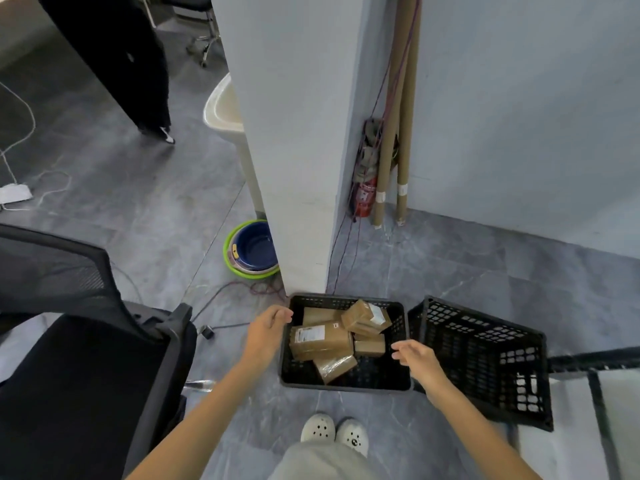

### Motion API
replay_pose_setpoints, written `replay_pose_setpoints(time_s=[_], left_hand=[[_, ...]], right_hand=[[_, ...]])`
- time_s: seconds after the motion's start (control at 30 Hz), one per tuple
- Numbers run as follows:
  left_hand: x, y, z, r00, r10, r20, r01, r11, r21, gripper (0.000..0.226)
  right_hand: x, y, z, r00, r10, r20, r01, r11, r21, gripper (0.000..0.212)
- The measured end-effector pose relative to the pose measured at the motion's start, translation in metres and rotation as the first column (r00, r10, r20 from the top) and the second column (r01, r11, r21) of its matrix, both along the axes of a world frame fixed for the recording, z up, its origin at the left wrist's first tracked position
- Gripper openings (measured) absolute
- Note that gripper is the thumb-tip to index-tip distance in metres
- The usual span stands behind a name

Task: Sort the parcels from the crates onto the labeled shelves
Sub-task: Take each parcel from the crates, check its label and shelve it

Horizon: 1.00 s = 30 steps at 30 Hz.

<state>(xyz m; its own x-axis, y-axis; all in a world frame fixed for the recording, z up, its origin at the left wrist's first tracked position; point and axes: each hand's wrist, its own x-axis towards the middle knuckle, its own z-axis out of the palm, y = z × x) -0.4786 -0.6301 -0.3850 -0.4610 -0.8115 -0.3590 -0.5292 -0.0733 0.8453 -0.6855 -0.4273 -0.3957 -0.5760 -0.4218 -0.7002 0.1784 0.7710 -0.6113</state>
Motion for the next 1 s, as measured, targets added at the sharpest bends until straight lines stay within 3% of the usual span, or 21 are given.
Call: replay_pose_setpoints(time_s=[0.4, 0.53, 0.67, 0.73, 0.87, 1.0], left_hand=[[-0.088, -0.001, -0.193, 0.995, -0.090, 0.054, 0.082, 0.989, 0.123, 0.022], [-0.142, 0.001, -0.282, 0.994, -0.104, 0.029, 0.097, 0.982, 0.164, 0.018], [-0.193, 0.005, -0.368, 0.992, -0.056, -0.115, 0.085, 0.960, 0.268, 0.021], [-0.214, 0.007, -0.410, 0.987, -0.144, -0.073, 0.158, 0.953, 0.259, 0.017], [-0.236, 0.012, -0.477, 0.963, -0.270, -0.013, 0.264, 0.925, 0.274, 0.052], [-0.238, 0.024, -0.510, 0.928, -0.373, -0.018, 0.361, 0.881, 0.307, 0.071]], right_hand=[[-0.075, -0.029, -0.215, 0.947, -0.301, 0.111, 0.295, 0.953, 0.073, 0.021], [-0.122, -0.034, -0.306, 0.942, -0.316, 0.116, 0.312, 0.949, 0.056, 0.023], [-0.164, -0.045, -0.400, 0.949, -0.296, 0.107, 0.292, 0.955, 0.054, 0.026], [-0.179, -0.052, -0.443, 0.947, -0.306, 0.099, 0.300, 0.951, 0.076, 0.028], [-0.194, -0.065, -0.508, 0.959, -0.272, 0.078, 0.259, 0.955, 0.148, 0.048], [-0.191, -0.067, -0.543, 0.919, -0.335, 0.209, 0.317, 0.941, 0.117, 0.060]])
